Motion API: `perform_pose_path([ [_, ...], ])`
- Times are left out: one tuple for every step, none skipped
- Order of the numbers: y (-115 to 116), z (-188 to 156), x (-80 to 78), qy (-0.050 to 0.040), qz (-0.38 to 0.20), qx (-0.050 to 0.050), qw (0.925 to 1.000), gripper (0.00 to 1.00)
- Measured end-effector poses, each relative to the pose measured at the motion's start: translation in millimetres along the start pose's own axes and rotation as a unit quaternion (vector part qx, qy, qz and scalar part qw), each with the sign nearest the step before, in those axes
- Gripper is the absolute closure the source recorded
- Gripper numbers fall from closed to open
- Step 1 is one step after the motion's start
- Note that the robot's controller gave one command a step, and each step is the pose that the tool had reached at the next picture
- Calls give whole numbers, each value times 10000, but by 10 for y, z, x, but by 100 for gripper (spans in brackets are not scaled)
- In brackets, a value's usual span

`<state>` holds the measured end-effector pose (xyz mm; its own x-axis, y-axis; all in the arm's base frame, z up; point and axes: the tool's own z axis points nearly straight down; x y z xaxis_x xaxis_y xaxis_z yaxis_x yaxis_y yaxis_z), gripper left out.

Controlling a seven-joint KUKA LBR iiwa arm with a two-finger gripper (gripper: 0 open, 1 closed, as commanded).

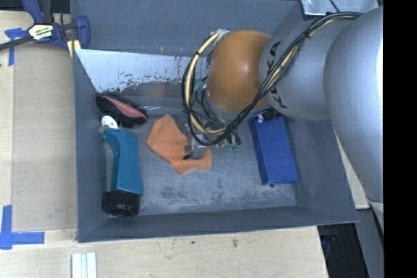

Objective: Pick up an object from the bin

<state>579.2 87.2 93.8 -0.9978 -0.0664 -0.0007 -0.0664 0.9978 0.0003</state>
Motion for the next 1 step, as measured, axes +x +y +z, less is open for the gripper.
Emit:
perform_pose_path([
  [0,0,0,0,-2,0,10000,100],
])
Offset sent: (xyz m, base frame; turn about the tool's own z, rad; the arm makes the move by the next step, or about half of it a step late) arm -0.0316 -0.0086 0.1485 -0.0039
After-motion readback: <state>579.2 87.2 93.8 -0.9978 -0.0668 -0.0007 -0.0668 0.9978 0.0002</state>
